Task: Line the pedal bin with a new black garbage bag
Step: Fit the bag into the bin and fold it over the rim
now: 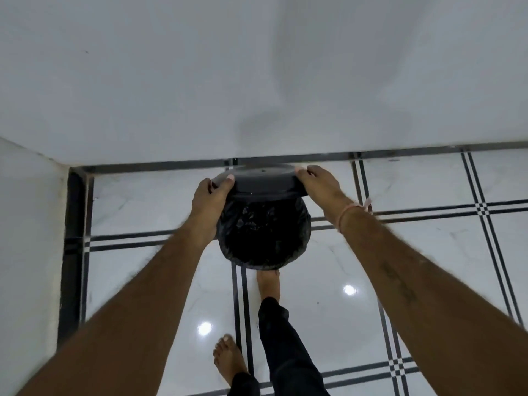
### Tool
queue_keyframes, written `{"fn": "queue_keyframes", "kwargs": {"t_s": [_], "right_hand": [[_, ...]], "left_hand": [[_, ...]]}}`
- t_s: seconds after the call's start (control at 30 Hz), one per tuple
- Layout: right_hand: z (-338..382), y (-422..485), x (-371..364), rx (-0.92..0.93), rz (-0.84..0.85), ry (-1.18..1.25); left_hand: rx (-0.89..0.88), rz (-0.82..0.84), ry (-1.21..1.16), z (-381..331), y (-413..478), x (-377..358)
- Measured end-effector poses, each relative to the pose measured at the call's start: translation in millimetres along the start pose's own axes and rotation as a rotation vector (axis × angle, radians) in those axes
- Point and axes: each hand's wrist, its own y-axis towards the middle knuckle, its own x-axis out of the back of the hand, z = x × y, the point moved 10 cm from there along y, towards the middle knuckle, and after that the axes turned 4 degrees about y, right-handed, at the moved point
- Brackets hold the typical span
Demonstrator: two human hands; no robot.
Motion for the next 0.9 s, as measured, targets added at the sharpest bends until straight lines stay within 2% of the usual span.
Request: {"fn": "queue_keyframes", "kwargs": {"t_s": [0.2, 0.43, 0.57, 0.73, 0.9], "right_hand": [[-87.5, -22.6, -38.1, 0.05, -0.012, -0.153], [-182.1, -14.4, -96.7, 0.132, -0.004, -0.199], [-193.6, -13.6, -104.2, 0.172, -0.073, -0.134], [-195.8, -24.5, -109.3, 0.147, -0.063, -0.107], [-195.5, -21.6, -102.8, 0.1, -0.01, -0.164]], "left_hand": [[-0.102, -0.047, 0.115, 83.8, -17.6, -6.8], [-0.192, -0.146, 0.238, 181.1, 0.2, -44.5], [-0.246, -0.237, 0.235, 198.4, 7.3, -48.9], [-0.259, -0.207, 0.231, 203.5, 3.8, -44.7], [-0.197, -0.152, 0.312, 202.1, 4.3, -42.3]]}}
